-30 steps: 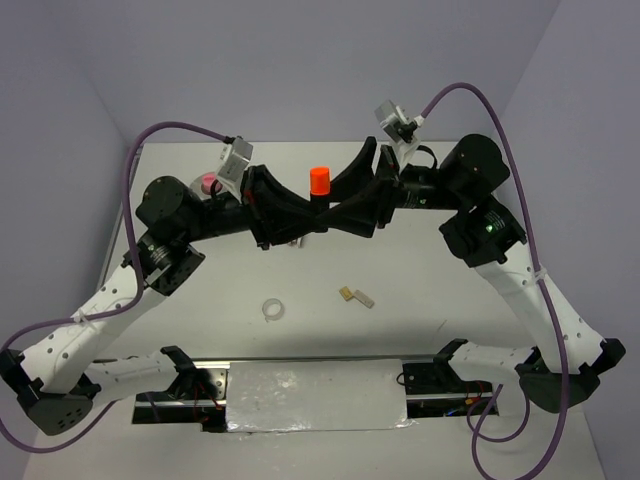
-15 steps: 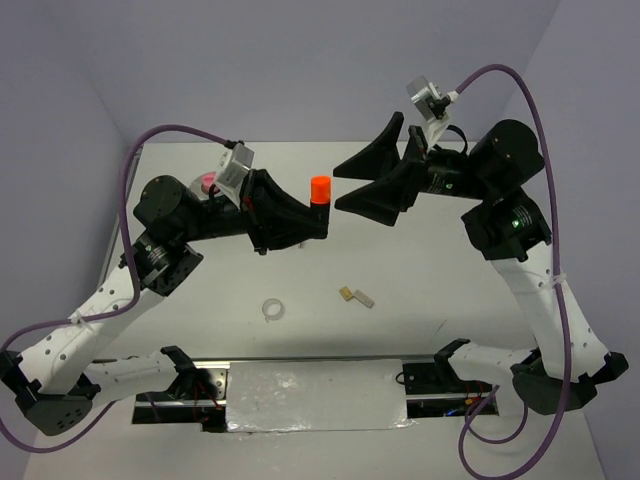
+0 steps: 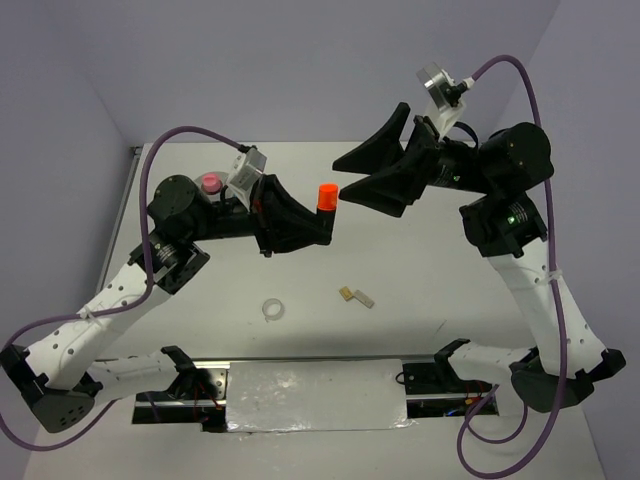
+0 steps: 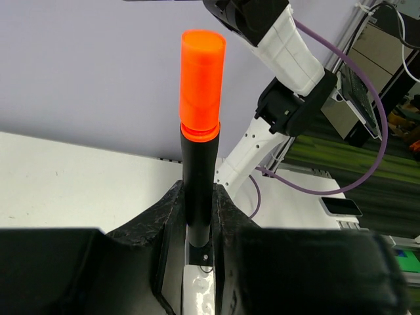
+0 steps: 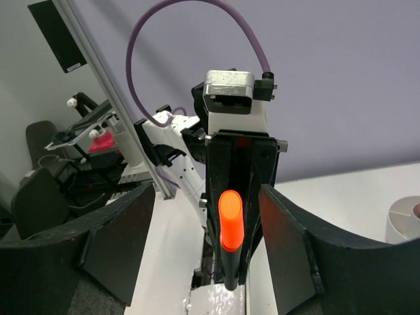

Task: Sort the stationery into containers
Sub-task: Close the pen cap on the pen.

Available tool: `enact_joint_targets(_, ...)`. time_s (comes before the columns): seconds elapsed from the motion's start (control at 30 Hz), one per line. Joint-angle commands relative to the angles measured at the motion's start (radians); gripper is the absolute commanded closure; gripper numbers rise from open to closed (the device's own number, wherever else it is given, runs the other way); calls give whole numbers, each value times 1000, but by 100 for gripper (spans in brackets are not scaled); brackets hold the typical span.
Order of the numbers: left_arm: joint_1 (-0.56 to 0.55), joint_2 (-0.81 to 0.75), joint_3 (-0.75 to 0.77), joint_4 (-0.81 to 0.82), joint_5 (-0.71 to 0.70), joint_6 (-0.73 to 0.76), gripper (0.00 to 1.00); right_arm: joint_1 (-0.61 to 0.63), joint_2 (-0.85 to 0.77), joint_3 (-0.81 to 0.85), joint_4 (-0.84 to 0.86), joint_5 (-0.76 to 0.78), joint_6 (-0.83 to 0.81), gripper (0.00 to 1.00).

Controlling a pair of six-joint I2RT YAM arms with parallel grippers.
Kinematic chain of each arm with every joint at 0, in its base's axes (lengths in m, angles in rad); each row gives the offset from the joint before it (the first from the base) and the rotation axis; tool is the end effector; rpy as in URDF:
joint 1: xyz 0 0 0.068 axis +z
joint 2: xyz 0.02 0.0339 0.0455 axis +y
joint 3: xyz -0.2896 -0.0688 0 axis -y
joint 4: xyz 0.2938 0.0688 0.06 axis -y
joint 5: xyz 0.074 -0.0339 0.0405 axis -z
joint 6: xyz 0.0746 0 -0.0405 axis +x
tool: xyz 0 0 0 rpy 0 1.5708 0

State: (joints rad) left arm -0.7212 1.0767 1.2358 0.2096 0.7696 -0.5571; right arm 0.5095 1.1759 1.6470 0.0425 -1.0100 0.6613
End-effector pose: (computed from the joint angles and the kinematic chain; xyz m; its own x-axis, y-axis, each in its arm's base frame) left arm 0.1777 -0.2253 0.5202 -0.2787 -0.2606 -0.9243 0.9594 -0.0318 -0.2803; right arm 0.1806 0.1733 0.6235 -0.2163 0.2533 -0.9429 -0.9763 -0.0646 0.2066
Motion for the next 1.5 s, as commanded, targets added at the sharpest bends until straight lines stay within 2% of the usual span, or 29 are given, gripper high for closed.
enact_joint_targets(0.0, 2, 3, 1, 66, 28, -12, 100, 15, 11, 4, 5, 13, -15, 30)
enact_joint_targets(0.1, 2, 9, 7, 63, 27, -9, 100, 27, 19, 17, -48, 43, -52, 35)
enact_joint_targets(0.3, 2, 14, 7, 65, 22, -9, 100, 55, 33, 42, -153, 79, -129, 35)
enact_joint_targets(0.57, 2, 23, 13, 71, 11, -9, 100, 66, 22, -4, -145, 77, -143, 50)
enact_joint_targets(0.87, 3, 40, 17, 89, -13, -29, 100, 69, 10, -39, -150, 83, -163, 54)
enact_joint_targets(0.97, 5, 43, 14, 97, -26, -43, 100, 69, 7, -49, -147, 83, -167, 64)
enact_joint_targets(1.03, 8, 43, 13, 106, -38, -47, 100, 67, 2, -55, -139, 77, -169, 96)
enact_joint_targets(1.07, 8, 45, 16, 106, -47, -46, 100, 67, 1, -64, -138, 88, -167, 100)
enact_joint_targets(1.27, 16, 39, 36, 109, -121, -43, 100, 67, -22, -160, -86, 93, -155, 100)
enact_joint_targets(1.47, 60, 84, 96, 192, -58, -87, 100, 67, -38, -271, -66, 64, -166, 100)
